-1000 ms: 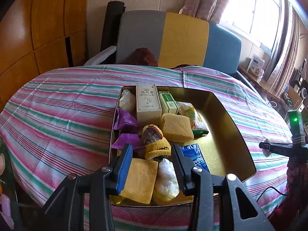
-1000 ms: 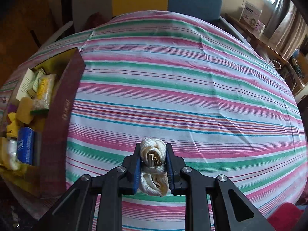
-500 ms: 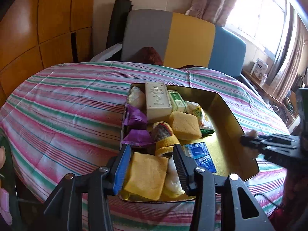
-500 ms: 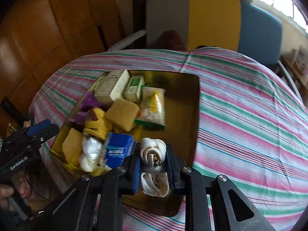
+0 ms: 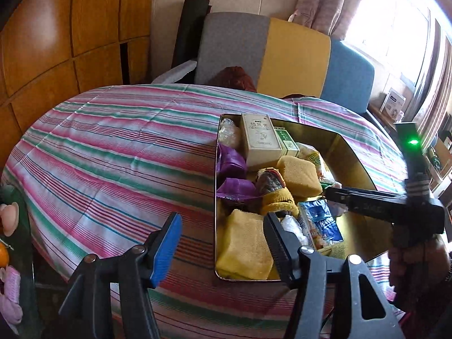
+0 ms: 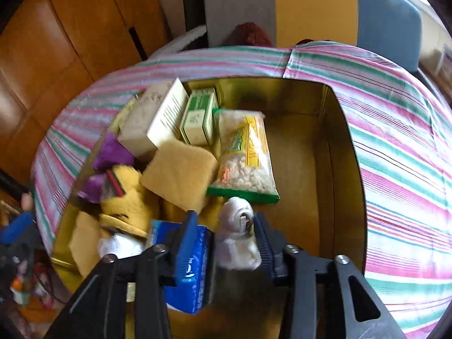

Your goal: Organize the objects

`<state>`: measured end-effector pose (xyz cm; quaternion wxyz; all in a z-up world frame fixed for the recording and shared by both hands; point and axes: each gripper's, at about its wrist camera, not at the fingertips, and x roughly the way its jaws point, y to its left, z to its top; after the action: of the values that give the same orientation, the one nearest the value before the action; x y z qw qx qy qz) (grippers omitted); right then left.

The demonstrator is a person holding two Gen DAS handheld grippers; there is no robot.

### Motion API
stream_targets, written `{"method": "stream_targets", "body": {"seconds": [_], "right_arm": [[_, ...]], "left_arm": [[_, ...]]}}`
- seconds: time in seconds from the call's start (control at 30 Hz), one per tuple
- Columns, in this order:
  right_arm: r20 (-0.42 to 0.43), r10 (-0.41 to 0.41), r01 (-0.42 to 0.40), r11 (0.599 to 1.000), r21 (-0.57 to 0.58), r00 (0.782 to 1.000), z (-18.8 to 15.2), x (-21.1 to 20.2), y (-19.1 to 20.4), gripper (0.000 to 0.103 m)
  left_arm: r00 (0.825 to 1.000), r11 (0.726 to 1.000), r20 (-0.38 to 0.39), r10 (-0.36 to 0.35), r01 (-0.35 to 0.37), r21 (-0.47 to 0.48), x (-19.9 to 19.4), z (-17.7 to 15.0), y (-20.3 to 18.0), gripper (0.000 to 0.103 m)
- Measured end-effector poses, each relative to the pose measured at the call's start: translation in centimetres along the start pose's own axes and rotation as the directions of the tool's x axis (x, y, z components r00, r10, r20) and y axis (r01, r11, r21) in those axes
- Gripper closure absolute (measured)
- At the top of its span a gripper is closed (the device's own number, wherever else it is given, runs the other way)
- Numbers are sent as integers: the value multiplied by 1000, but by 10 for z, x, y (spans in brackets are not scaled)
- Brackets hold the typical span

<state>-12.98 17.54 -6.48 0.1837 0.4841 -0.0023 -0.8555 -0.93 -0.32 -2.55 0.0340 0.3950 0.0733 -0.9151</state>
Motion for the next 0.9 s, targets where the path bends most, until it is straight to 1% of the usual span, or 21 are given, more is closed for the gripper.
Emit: {"method": "stream_targets", "body": {"seconds": [0.03, 0.07, 0.2, 0.33, 0.4, 0.47, 0.53, 0.57, 0.73, 0.9], "right_arm": [[13, 3, -3, 1000, 5, 1000, -1, -5, -1, 51], [26, 6, -6, 1000, 8, 1000, -3, -10, -1, 49], [65, -18, 17, 1000, 13, 998, -10, -27, 1, 45], [109, -69, 70, 998, -3, 992, -17, -42, 10, 39], [121, -96, 98, 995, -9, 988, -22, -46, 13, 38], [125, -119, 120, 993, -7, 985, -26, -51, 14, 38], [133, -121, 121, 993, 8, 984, -30, -57, 13, 38], [140, -130, 129, 992, 16, 982, -33, -61, 13, 37], [180, -165, 161, 986, 34, 970, -47, -78, 14, 34], [221, -199, 190, 980, 61, 955, -57, -86, 17, 34]], "left_arm": [[1000, 1000, 7, 12, -12, 4, 0, 0, -1, 42], [1000, 1000, 13, 23, -23, 8, -1, 1, -2, 42], [999, 999, 39, 30, -30, 10, -6, 3, -6, 42], [997, 999, 55, 45, -46, 12, -11, 5, -9, 41], [997, 999, 67, 35, -36, 5, -15, 6, -10, 37], [996, 999, 79, 46, -47, 10, -19, 7, -14, 31], [994, 998, 91, 54, -56, 19, -22, 8, -19, 30], [994, 998, 95, 62, -64, 22, -23, 8, -21, 28], [993, 995, 82, 87, -90, 32, -25, 10, -33, 28], [992, 994, 70, 103, -106, 33, -23, 6, -37, 28]]}}
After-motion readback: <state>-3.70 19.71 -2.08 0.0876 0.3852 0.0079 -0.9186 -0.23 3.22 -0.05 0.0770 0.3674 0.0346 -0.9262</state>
